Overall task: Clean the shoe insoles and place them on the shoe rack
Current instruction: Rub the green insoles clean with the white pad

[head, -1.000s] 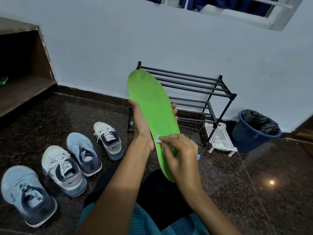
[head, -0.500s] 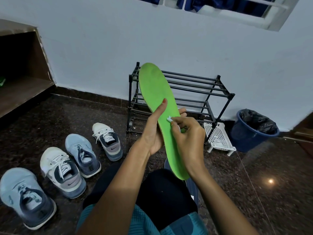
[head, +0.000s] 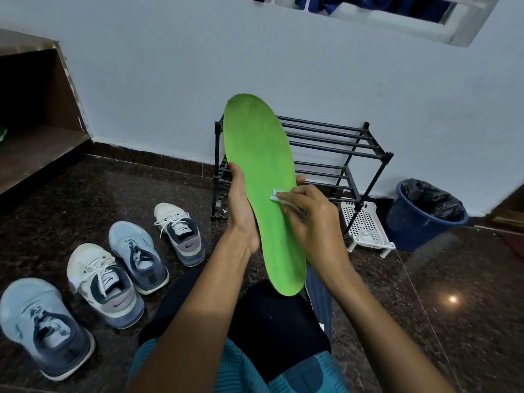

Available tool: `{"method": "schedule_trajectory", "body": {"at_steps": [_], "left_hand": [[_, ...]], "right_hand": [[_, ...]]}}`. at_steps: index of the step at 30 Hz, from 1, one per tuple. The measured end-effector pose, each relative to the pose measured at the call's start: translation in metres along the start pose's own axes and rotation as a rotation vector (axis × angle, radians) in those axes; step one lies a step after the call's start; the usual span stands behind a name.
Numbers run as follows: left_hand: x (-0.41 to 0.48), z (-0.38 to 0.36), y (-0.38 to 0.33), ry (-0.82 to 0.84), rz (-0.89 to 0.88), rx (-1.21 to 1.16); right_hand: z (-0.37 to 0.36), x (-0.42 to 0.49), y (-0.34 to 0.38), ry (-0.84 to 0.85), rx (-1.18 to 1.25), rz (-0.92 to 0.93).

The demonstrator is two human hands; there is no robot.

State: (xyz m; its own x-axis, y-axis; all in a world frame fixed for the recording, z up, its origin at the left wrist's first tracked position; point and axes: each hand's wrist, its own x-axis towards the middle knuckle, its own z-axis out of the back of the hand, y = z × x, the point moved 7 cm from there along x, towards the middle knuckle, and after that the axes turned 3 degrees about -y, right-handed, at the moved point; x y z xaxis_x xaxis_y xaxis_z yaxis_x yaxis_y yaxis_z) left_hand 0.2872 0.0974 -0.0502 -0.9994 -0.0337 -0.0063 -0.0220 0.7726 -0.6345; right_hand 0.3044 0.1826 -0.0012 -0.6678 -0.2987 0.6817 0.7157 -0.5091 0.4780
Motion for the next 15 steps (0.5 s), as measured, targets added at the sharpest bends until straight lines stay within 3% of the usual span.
{"method": "schedule_trajectory", "body": {"at_steps": [8, 15], "left_hand": [[0.005, 0.003, -0.001, 0.011, 0.006, -0.123], [0.004, 0.005, 0.004, -0.026, 0.006, -0.019]], "right_hand": [[-0.009, -0.034, 0.012, 0.007, 0.077, -0.017], [-0.007, -0.021, -0.003, -0.064, -0.041, -0.077]]}}
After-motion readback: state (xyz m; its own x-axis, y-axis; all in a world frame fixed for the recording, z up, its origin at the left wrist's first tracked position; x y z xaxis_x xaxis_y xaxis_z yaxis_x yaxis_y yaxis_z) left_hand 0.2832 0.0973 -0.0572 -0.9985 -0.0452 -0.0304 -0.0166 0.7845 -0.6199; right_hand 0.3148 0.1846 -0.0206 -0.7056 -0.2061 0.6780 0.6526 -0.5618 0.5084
